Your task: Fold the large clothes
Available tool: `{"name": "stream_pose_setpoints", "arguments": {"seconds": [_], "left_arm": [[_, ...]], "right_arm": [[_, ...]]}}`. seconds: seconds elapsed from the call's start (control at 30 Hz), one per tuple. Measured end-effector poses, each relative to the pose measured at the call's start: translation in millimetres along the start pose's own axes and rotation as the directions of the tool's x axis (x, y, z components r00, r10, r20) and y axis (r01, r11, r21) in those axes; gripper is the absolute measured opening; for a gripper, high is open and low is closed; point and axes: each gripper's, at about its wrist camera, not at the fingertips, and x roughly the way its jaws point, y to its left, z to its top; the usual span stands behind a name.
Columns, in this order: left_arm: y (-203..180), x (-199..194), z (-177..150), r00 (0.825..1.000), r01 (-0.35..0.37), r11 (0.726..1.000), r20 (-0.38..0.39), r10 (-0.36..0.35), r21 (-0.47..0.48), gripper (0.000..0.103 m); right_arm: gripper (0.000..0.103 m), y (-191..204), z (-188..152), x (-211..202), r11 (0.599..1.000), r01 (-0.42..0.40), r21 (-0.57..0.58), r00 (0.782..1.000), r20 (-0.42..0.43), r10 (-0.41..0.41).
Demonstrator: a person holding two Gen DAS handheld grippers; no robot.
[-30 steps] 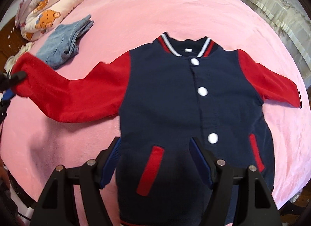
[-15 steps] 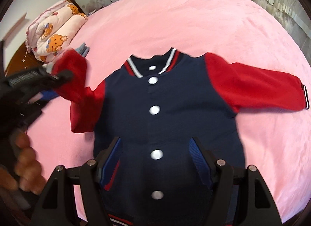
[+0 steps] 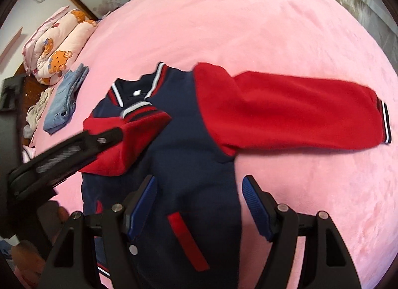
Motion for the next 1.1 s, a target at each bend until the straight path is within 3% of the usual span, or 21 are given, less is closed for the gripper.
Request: {"name": "stream_pose_setpoints", "arguments": {"seconds": [0.07,0.23,0.4,0.6,0.83,0.93,1.0,1.1], "left_arm": [[7,-4,2,1.0,-0.005,1.0,0.002,0.005,-0.013,0.082],[37,-14,4,0.995,-0.096,0.995,0.007,0.096,-0.036,0.082],[82,-13,9,0.971,-0.239,0.967,-0.026,0.237,-0.091,0.082],[125,3,5,0.948,-0.313,0.937,-0.101,0.3,-0.157,0.082],[149,15,-1,0.932,-0.349,0.928,-0.148,0.33,-0.128,0.082],[157,23,-1,0.935,-0.338,0.934,-0.15,0.32,-0.117,0.082],[163,28,1,0.939,-0.327,0.937,-0.155,0.307,-0.126,0.082],[171,32,4,0.946,-0.306,0.941,-0.154,0.284,-0.142,0.082]], "right_arm": [[0.071,-4,1,3,1.0,-0.018,0.02,1.0,-0.01,0.018],[0.071,3,5,13,0.996,-0.082,0.041,0.996,-0.02,0.083],[0.067,29,21,21,0.991,-0.131,0.008,0.991,0.006,0.131],[0.06,67,44,48,0.997,-0.079,0.026,0.997,0.001,0.079],[0.055,103,53,91,0.999,0.036,-0.041,0.995,-0.095,-0.04],[0.054,111,54,104,0.994,0.074,-0.08,0.989,-0.124,-0.083],[0.036,115,56,107,0.987,0.109,-0.12,0.985,-0.118,-0.123],[0.023,113,57,97,0.985,0.094,-0.144,0.991,-0.078,-0.106]]}}
